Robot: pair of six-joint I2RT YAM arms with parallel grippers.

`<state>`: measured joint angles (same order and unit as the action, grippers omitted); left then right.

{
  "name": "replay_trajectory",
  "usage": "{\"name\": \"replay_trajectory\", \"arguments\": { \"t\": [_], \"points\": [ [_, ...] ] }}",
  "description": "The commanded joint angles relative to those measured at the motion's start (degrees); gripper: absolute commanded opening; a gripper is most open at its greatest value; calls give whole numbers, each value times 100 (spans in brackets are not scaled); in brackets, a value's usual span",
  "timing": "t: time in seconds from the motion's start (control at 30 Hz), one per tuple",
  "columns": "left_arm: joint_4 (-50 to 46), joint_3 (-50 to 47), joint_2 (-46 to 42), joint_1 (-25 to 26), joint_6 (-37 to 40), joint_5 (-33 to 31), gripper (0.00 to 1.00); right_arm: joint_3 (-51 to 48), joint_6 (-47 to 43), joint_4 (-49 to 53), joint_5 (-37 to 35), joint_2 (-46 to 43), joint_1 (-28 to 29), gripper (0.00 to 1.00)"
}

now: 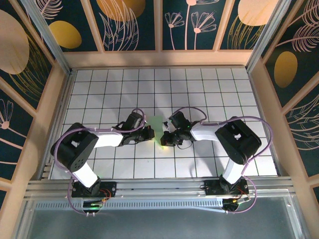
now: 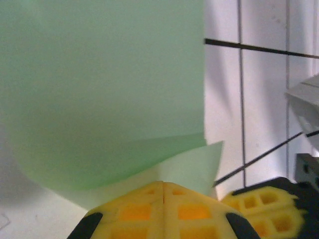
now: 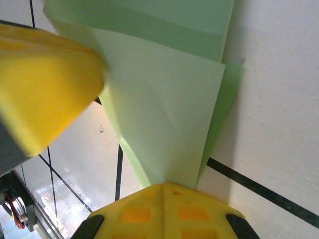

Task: Fold a paper plane with a square sheet of paper (fold left side to right side)
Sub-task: Third fold the triangle at the center of the table.

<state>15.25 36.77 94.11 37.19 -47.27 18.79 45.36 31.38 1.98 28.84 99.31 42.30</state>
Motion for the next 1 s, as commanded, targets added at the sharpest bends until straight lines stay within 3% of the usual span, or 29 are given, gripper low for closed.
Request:
{"name": "replay_trajectory", "arguments": {
  "t": [0.0,0.33,0.97],
  "points": [
    [232,-266,-416,9,-94,4,4,7,-167,573,-670,298,44,0],
    [1369,-770,-327,155,-523,626,2,60,-184,664,-845,382,89,0],
    [1612,-575,372,165,-596,250,0,69,-268,905,-1043,423,107,0]
  ]
}}
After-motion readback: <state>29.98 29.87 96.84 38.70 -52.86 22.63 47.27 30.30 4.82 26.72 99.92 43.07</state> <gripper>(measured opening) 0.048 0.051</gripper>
